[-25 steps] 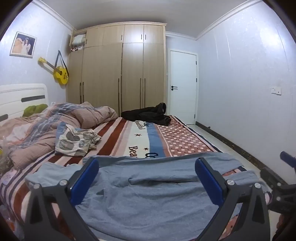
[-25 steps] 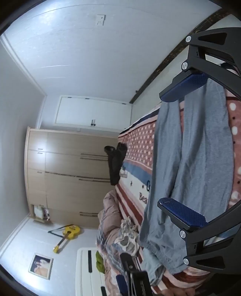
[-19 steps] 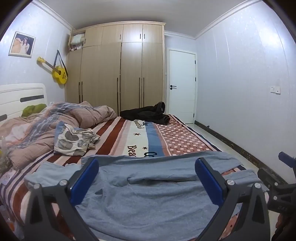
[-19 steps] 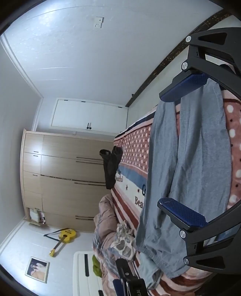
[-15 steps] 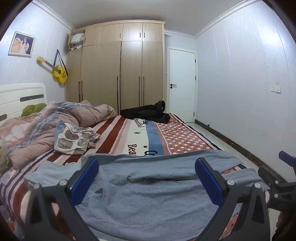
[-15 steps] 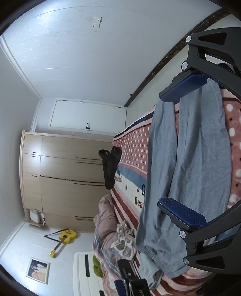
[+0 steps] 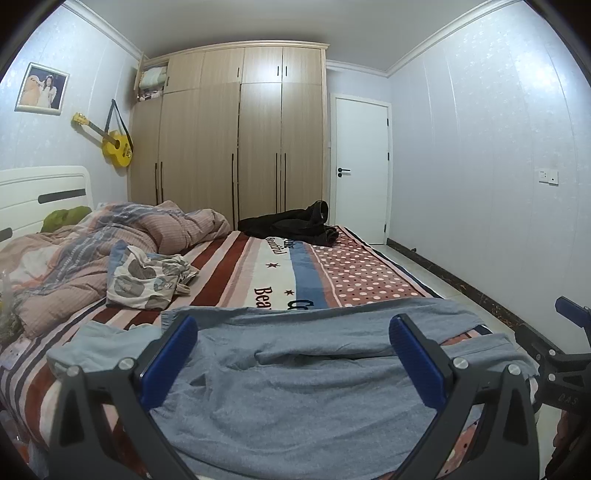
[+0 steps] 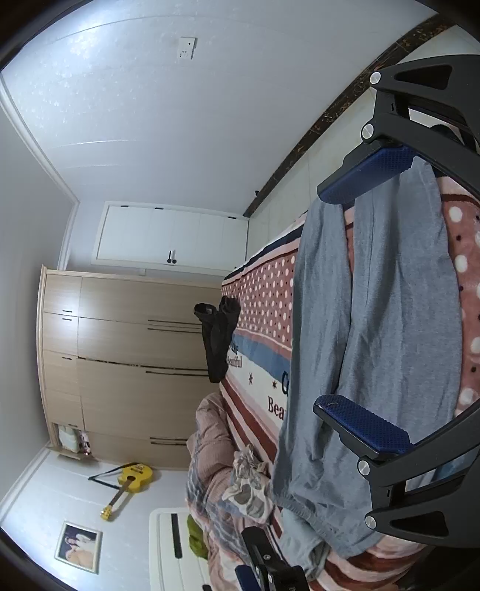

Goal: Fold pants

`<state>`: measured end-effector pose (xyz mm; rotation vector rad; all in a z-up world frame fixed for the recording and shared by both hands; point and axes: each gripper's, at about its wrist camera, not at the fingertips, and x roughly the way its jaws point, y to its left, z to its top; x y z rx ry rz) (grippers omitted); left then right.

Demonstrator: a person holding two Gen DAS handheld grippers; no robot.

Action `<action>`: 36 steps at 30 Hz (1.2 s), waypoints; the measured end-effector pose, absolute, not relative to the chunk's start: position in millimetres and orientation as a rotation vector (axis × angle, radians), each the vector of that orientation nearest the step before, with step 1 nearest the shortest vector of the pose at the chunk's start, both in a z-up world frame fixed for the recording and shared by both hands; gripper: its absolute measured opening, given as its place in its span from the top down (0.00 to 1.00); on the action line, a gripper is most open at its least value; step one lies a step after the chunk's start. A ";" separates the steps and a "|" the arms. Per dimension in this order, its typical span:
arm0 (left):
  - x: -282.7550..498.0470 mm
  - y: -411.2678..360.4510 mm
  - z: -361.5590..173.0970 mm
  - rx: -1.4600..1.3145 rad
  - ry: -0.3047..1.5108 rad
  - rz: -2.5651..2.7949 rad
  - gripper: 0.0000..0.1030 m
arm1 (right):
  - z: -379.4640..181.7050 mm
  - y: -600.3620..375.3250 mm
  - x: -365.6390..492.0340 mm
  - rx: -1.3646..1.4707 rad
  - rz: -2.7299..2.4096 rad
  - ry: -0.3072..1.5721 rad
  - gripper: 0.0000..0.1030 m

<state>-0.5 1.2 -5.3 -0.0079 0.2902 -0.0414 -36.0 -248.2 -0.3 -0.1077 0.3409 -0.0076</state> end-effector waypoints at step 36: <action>10.8 -9.4 -16.8 0.081 0.317 -0.027 0.01 | -0.3 -249.0 -32.9 -0.095 -0.014 0.347 0.00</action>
